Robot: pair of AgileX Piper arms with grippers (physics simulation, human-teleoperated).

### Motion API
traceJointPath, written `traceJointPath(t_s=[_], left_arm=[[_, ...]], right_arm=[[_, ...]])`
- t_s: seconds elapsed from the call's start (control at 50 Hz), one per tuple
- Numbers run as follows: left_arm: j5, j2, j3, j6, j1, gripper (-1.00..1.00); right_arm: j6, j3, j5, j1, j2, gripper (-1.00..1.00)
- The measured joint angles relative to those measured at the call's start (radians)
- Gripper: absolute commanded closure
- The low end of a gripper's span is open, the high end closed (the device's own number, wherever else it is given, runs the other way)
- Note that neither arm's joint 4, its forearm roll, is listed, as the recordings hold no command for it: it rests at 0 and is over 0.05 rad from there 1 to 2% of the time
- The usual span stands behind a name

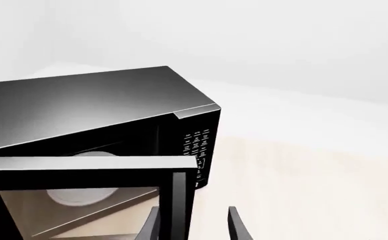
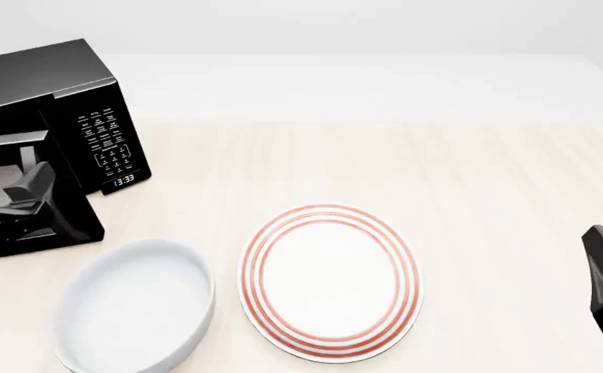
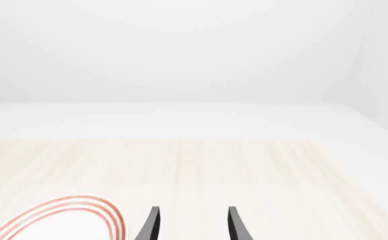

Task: Open the microwave.

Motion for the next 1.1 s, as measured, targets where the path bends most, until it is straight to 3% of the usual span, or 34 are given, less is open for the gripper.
traceJointPath(t_s=[0.68, 1.1], left_arm=[[0.507, -0.506, -0.084, 0.027, -0.023, -1.0], [0.693, -0.585, -0.233, 0.063, -0.035, -1.0]], right_arm=[[0.0, 0.0, 0.0, 0.0, 0.0, -1.0], [0.0, 0.0, 0.0, 0.0, 0.0, -1.0]])
